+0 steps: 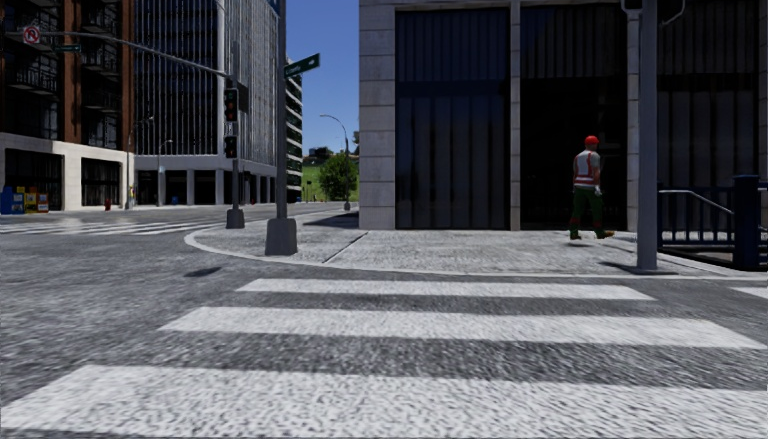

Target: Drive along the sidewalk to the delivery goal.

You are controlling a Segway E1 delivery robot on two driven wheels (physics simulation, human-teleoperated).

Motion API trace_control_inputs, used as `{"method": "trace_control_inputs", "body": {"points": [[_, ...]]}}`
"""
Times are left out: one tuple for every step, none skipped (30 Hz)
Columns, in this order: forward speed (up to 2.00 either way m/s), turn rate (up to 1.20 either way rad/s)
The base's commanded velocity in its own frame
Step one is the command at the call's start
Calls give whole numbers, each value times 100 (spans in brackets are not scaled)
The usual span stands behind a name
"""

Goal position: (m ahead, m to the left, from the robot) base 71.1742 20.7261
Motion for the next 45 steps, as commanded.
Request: {"method": "trace_control_inputs", "body": {"points": [[200,0],[200,0],[200,0],[200,0],[200,0],[200,0],[200,0],[200,0],[200,0],[200,0],[200,0],[200,0],[200,0],[200,0],[200,0],[200,0],[200,0],[200,0],[200,0],[200,0],[200,0],[200,0],[200,0],[200,0],[200,0],[200,0],[200,0],[200,0],[200,0],[200,0],[200,0],[200,0],[200,0],[200,0],[200,0],[200,0],[200,0],[200,0],[200,0],[200,0],[200,0],[200,0],[200,0],[200,0],[200,0]]}}
